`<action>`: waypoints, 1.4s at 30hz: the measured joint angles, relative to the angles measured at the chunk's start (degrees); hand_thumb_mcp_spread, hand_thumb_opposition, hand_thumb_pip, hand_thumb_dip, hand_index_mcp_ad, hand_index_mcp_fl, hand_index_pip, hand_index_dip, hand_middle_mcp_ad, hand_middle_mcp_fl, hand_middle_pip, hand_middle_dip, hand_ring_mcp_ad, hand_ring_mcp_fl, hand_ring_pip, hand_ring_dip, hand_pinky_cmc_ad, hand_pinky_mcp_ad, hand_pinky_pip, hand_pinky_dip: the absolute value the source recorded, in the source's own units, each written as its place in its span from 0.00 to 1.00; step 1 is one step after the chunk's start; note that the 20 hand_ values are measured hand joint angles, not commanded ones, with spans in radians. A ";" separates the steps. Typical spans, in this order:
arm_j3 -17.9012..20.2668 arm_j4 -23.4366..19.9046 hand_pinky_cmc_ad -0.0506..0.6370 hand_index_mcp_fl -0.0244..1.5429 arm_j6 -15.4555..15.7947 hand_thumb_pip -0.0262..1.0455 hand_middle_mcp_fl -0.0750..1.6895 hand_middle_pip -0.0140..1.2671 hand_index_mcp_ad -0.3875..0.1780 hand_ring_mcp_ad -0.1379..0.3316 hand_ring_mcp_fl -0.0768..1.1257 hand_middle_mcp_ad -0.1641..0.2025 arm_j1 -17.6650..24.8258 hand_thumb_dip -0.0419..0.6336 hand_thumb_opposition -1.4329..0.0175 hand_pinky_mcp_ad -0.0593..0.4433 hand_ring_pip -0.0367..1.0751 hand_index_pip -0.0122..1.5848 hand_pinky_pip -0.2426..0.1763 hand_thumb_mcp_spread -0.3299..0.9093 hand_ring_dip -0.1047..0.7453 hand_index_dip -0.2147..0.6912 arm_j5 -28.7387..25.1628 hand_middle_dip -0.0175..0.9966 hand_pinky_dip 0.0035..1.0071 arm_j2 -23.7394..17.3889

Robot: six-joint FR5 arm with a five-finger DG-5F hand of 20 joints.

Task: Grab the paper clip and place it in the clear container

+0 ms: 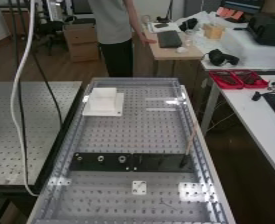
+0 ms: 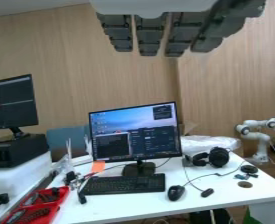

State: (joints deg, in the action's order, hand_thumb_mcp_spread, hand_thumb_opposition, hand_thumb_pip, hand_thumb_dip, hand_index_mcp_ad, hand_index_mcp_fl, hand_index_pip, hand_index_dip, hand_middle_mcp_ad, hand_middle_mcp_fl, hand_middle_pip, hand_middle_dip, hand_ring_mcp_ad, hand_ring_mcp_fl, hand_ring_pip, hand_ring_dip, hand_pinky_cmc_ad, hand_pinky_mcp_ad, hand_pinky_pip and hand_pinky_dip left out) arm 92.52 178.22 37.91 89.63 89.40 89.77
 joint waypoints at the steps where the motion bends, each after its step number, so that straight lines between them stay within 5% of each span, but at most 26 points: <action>1: 0.06 -0.11 0.14 0.02 0.00 0.04 0.04 0.02 0.68 0.41 0.07 0.57 0.05 0.07 0.99 0.19 0.04 0.02 0.55 0.27 0.14 0.25 -0.07 0.04 0.01 0.00; 3: 0.06 -0.19 0.13 0.02 0.05 0.06 0.04 0.02 0.69 0.40 0.07 0.56 0.12 0.06 0.95 0.19 0.04 0.02 0.55 0.28 0.14 0.25 -0.15 0.04 0.02 -0.01; 5: 0.06 -0.22 0.14 0.02 0.14 0.24 0.04 0.04 0.69 0.40 0.07 0.56 0.14 0.07 0.82 0.29 0.05 0.02 0.55 0.37 0.14 0.25 -0.21 0.04 0.07 -0.03; 9: 0.04 -0.14 0.31 0.02 0.12 0.25 0.04 0.08 0.69 0.49 0.07 0.56 0.14 0.07 0.65 0.51 0.08 0.04 0.52 0.40 0.15 0.29 -0.25 0.07 0.19 -0.01; 15: 0.15 -0.38 0.48 0.02 -0.02 0.25 0.04 0.10 0.69 0.59 0.07 0.56 0.12 0.07 0.56 0.68 0.10 0.05 0.44 0.42 0.17 0.32 -0.28 0.11 0.30 0.08; 24: 4.90 -3.76 0.58 0.03 -1.28 0.31 0.04 0.12 0.69 0.66 0.06 0.61 -0.26 0.07 0.52 0.72 0.11 0.06 0.40 0.43 0.19 0.32 -2.40 0.13 0.33 1.12; 35: 13.66 -14.04 0.58 0.03 -4.79 0.40 0.04 0.12 0.69 0.67 0.06 0.63 -2.63 0.08 0.51 0.73 0.11 0.06 0.36 0.45 0.19 0.28 -7.63 0.14 0.35 4.79; 42: 15.14 -15.45 0.58 0.06 -7.22 0.47 0.04 0.12 0.67 0.67 0.06 0.63 -4.52 0.18 0.49 0.73 0.11 0.07 0.36 0.49 0.19 0.25 -9.63 0.14 0.37 8.47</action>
State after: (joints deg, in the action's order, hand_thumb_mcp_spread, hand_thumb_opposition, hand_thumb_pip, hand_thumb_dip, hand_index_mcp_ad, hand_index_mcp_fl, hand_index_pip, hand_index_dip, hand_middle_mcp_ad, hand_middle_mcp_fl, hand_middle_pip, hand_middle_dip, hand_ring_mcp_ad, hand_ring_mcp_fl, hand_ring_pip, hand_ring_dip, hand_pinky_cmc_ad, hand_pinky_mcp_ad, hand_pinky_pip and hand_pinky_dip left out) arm 107.66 162.78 30.69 85.11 79.77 98.24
